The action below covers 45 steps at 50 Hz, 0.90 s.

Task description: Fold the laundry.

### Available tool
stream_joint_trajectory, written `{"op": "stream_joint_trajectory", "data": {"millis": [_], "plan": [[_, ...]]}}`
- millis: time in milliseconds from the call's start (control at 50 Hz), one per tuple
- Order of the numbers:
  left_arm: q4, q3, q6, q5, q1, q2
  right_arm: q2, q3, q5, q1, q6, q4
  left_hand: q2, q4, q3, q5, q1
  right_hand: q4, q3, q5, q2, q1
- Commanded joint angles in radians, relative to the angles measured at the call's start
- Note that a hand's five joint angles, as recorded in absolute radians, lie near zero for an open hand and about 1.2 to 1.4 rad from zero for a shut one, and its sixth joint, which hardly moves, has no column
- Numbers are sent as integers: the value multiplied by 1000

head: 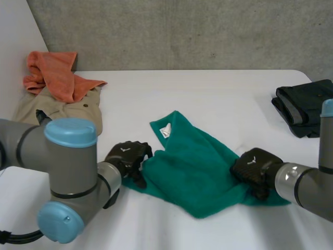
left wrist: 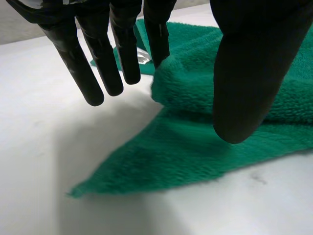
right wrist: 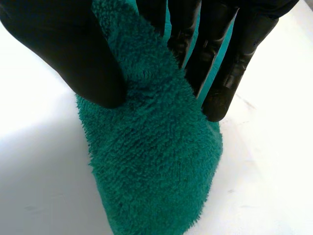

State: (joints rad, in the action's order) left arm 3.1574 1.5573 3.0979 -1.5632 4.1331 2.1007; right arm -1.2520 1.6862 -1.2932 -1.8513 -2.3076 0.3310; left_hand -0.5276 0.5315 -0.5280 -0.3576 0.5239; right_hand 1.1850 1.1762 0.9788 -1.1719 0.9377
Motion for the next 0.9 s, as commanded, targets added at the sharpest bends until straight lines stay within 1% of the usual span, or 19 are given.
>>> {"op": "stream_joint_trajectory", "data": {"millis": [20,80,120,160,180,200,240,260,300,320,340,440,540,620,640,700,740,840,900], "plan": [[-5,-49,-31,-1,-50,53,-112,96,34,1,-3,130,-129,125,-129,-124,133,211,220,243,-224,459],[-7,-57,-45,0,-57,61,-136,104,74,1,-16,175,-264,260,-264,-260,268,211,220,243,-224,459],[-7,-59,-54,2,-63,61,-156,109,129,0,-47,218,-285,281,-284,-280,288,211,220,243,-224,459],[-4,-60,-68,3,-68,62,-162,109,170,0,-68,252,-416,413,-416,-412,420,211,220,243,-224,459],[-3,-62,-71,3,-68,62,-162,106,214,0,-73,290,-460,457,-460,-456,464,211,220,243,-224,459],[-3,-63,-73,3,-67,62,-162,101,235,0,-75,307,-505,501,-504,-500,508,198,207,229,-211,445],[-3,-72,-74,3,-67,62,-162,90,273,0,-73,341,-660,656,-660,-655,664,-1,8,31,-12,246],[-3,-75,-76,3,-65,62,-164,78,307,0,-72,371,-727,724,-727,-723,731,-310,-301,-278,297,-63],[-3,-78,-76,2,-62,59,-162,54,333,1,-69,393,-868,864,-867,-863,872,-731,-722,-699,718,-484],[-3,-80,-76,2,-62,56,-161,37,337,1,-70,399,-869,865,-868,-864,872,-939,-931,-908,926,-692],[-3,-80,-74,3,-62,52,-162,3,347,9,-70,405,-869,865,-868,-864,872,-1010,-1002,-979,997,-763],[-3,-82,-59,-3,-62,39,-162,-130,336,78,-72,398,-869,865,-868,-864,872,-1010,-1002,-979,997,-763],[-7,-85,-55,-3,-57,-50,-118,-259,308,90,-72,392,-869,865,-868,-864,872,-1010,-1002,-979,997,-763],[-8,-86,-45,0,-54,-123,-6,-382,249,80,-75,347,-869,865,-868,-864,872,-1010,-1002,-979,997,-763],[-8,-85,-39,2,-54,-137,35,-432,218,67,-76,315,-869,865,-868,-864,872,-1010,-1002,-979,997,-763],[-8,-82,14,3,-56,-200,98,-491,173,37,-75,261,-869,865,-868,-864,872,-1010,-1002,-979,997,-763],[-10,-82,66,3,-56,-235,173,-542,144,5,-72,182,-869,865,-868,-864,872,-1010,-1002,-979,997,-763],[-5,-80,174,6,-62,-286,308,-620,155,-37,-73,10,-869,865,-868,-864,872,-1010,-1002,-979,997,-763],[-3,-86,229,6,-71,-304,388,-671,205,-55,-73,-78,-869,865,-868,-864,872,-1010,-1002,-979,997,-763]]}}
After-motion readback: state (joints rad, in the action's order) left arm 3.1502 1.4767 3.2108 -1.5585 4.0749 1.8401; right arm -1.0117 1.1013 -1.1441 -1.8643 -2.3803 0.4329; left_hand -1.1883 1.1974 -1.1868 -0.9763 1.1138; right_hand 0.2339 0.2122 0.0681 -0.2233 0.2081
